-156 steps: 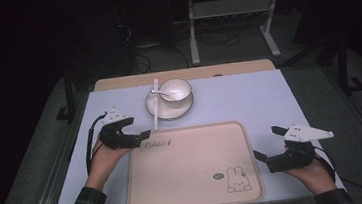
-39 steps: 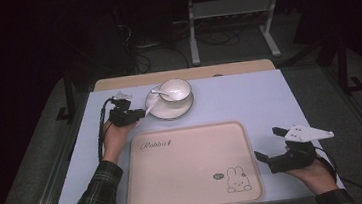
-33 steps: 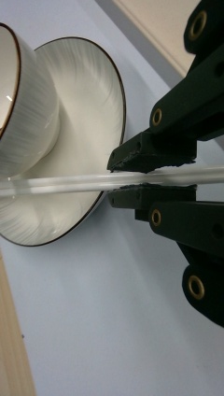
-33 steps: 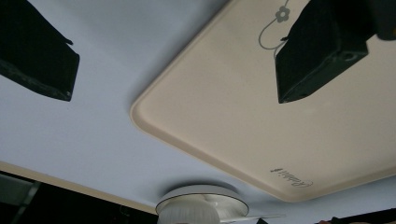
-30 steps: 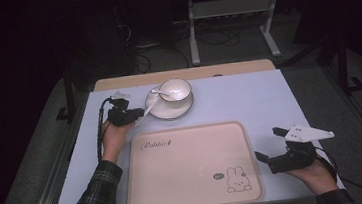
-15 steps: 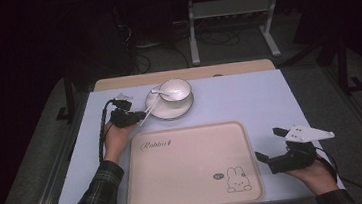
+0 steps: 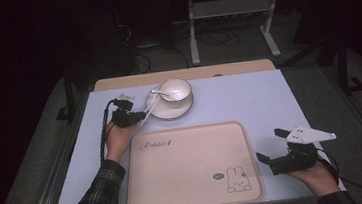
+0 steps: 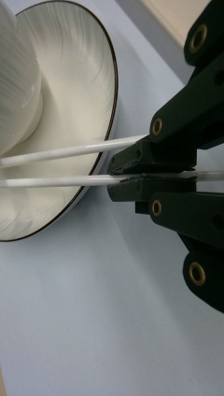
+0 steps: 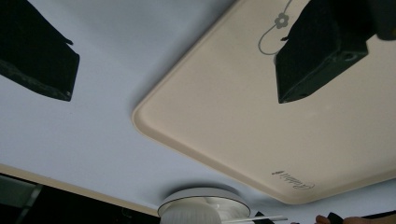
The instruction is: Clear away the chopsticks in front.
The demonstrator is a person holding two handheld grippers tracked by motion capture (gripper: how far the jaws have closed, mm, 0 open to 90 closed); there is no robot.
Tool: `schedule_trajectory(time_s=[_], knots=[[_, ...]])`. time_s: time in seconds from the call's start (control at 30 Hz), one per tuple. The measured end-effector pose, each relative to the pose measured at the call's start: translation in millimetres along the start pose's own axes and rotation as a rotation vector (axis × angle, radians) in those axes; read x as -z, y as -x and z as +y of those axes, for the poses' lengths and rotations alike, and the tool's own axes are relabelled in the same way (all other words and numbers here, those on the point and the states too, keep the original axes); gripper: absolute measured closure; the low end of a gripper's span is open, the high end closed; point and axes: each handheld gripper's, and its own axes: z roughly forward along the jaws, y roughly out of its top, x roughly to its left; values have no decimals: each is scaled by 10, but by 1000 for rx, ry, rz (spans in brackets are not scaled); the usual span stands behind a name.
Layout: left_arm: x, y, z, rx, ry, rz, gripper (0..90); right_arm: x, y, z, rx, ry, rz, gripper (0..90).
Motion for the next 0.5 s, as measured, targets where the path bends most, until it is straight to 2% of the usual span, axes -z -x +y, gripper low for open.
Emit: schedule_trajectory(time_s=[0.07,0.17,0.33,0.5], knots=[[6,-4,4,6,5,-2,860,3,1,-2,1,0,-1,0],[66,-7,27,13,24,16,862,16,2,-6,-2,0,-3,0],[161,-40,36,33,36,5,863,21,2,-8,-3,1,-4,0],[269,-55,15,34,43,4,862,25,2,-7,0,3,-4,0]])
